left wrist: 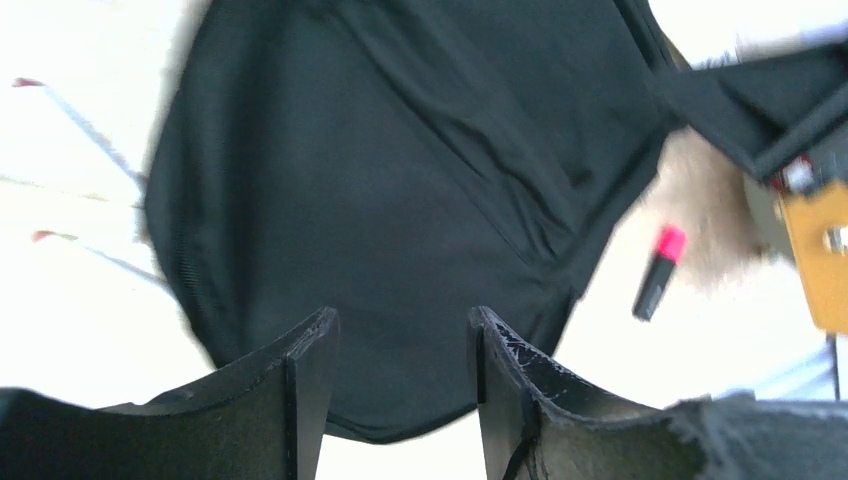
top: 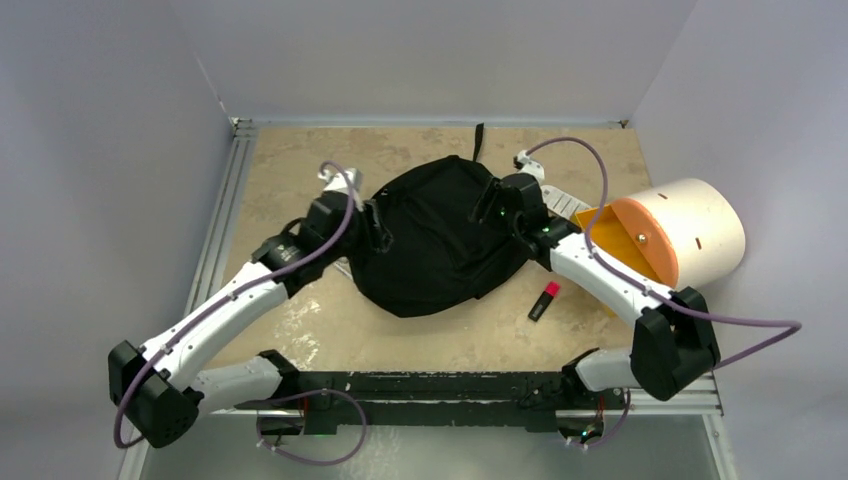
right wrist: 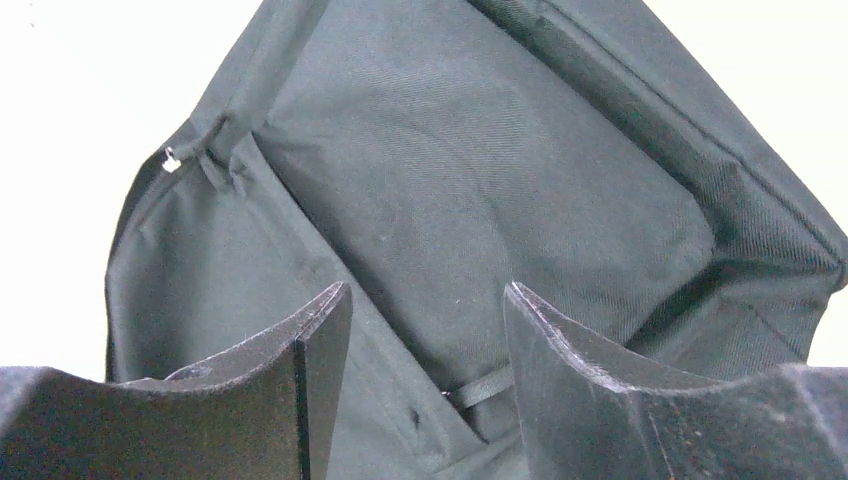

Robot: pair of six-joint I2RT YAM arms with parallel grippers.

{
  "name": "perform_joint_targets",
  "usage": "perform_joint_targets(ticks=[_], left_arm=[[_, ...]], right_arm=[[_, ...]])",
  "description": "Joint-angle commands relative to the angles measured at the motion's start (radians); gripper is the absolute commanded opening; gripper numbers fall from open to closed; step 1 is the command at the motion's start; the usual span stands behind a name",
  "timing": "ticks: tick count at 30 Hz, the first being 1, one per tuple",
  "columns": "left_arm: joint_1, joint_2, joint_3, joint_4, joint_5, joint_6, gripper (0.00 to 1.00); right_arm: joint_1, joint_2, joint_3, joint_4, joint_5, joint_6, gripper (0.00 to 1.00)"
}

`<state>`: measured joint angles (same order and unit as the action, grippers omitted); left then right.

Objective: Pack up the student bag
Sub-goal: Unzip the student bag at the center of the board.

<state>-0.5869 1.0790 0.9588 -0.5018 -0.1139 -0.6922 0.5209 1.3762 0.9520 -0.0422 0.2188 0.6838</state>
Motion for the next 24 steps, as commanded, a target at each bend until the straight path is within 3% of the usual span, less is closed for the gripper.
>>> perform_joint_targets(ticks=[1, 9, 24], left_arm=[[-0.216, 0.085, 0.045, 0.011, -0.136, 0.026, 0.49], [-0.356, 0.222, -0.037, 0.263, -0.107, 0.029, 0.47], [-0.401, 0.361, -0.181, 0.383, -0.095, -0.095, 0.45]], right_arm=[[-0.01, -0.036, 0.003, -0.08, 0.03, 0.265, 0.61], [-0.011, 0.009, 0.073, -0.288, 0.038, 0.479, 0.61], [-0.011, -0.045, -0.029, -0.234, -0.051, 0.54, 0.53]])
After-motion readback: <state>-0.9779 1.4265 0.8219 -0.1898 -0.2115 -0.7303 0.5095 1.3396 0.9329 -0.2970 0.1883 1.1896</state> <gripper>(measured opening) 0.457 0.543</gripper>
